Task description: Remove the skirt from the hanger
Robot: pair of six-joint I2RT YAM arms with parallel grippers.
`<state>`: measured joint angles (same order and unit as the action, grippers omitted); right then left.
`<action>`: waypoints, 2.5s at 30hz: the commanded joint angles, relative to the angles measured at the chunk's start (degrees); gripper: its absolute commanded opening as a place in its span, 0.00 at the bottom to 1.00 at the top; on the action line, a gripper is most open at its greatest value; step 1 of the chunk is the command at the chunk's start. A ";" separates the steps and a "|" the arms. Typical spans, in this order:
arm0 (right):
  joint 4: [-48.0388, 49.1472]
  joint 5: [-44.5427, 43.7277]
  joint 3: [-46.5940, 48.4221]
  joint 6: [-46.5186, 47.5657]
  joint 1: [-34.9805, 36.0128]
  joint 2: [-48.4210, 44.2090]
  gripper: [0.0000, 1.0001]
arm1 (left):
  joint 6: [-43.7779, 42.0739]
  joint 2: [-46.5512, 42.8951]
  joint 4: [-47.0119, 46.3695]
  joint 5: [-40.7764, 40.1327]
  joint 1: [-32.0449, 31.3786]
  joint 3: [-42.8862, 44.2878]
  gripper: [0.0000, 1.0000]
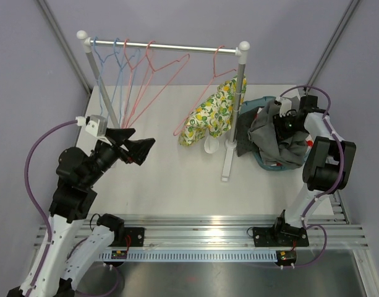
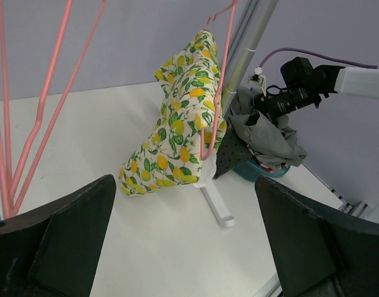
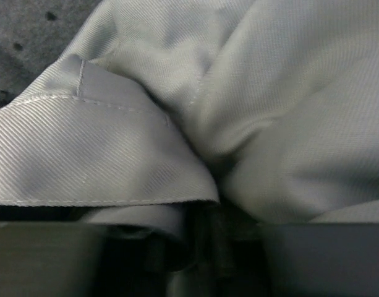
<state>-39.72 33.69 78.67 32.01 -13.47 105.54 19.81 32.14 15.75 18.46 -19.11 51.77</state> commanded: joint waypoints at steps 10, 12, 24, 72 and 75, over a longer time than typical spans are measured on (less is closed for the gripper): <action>-12.39 -7.68 12.01 0.42 0.12 -18.87 1.00 | -3.26 21.46 -5.39 0.90 -6.80 20.19 0.94; -13.97 -5.41 12.56 -0.10 0.12 -21.58 0.99 | -6.35 26.71 -3.10 -4.28 -12.07 23.63 0.94; -6.85 34.26 -8.19 -2.22 0.12 -34.52 1.00 | -19.46 51.61 0.95 -15.46 -19.82 44.45 0.83; -7.65 34.69 -10.03 -0.72 0.03 -34.96 0.99 | -26.40 45.83 -6.34 -20.74 -22.28 44.21 0.00; -8.70 35.56 -9.94 0.77 0.11 -34.96 0.99 | -26.49 43.45 -5.73 -20.66 -22.28 41.67 0.00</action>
<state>-47.92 66.76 68.60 30.72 -13.28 71.85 -6.98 79.33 15.44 -3.22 -41.69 94.94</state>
